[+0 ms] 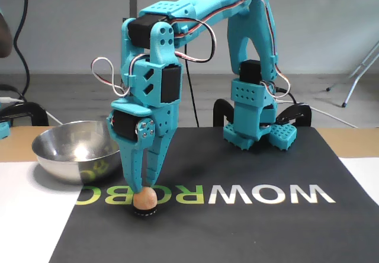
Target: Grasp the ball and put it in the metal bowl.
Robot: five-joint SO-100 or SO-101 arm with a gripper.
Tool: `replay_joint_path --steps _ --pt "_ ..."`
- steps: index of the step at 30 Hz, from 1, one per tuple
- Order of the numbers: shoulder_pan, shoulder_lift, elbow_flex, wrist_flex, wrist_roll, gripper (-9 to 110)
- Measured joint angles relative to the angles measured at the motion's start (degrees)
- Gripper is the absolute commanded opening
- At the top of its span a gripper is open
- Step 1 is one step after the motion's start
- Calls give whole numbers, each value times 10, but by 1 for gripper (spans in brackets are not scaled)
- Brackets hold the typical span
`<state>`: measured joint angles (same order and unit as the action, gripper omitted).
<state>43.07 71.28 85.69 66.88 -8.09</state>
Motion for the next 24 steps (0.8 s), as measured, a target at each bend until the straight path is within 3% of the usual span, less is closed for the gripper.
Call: replay_joint_path --steps 6,12,24 --pt "0 0 1 -1 0 29" --pt "0 0 2 0 0 49" --pt "-1 0 17 -4 0 49"
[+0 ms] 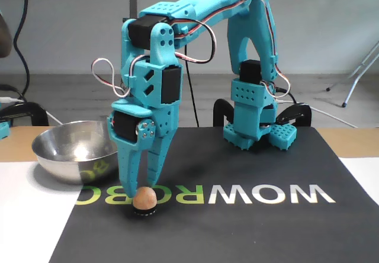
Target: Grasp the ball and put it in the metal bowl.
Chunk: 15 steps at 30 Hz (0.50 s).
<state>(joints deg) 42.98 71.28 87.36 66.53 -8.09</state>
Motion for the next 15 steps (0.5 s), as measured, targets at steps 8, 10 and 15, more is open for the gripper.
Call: replay_joint_path --steps 8,10,15 --pt "-3 0 30 -32 2 49" --pt "-6 0 32 -37 4 49" --pt "-7 0 33 -40 4 49"
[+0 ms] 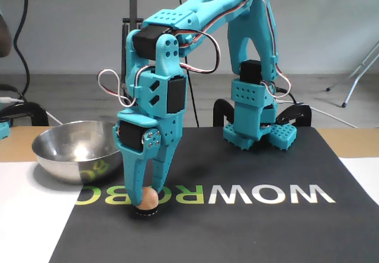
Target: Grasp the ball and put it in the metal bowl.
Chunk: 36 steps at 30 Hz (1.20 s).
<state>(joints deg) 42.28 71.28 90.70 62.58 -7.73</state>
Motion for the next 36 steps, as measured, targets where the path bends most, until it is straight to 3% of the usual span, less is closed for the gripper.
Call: replay_joint_path --steps 32,36 --pt "0 -11 -2 -1 1 48" --pt "0 -11 -2 -2 1 25"
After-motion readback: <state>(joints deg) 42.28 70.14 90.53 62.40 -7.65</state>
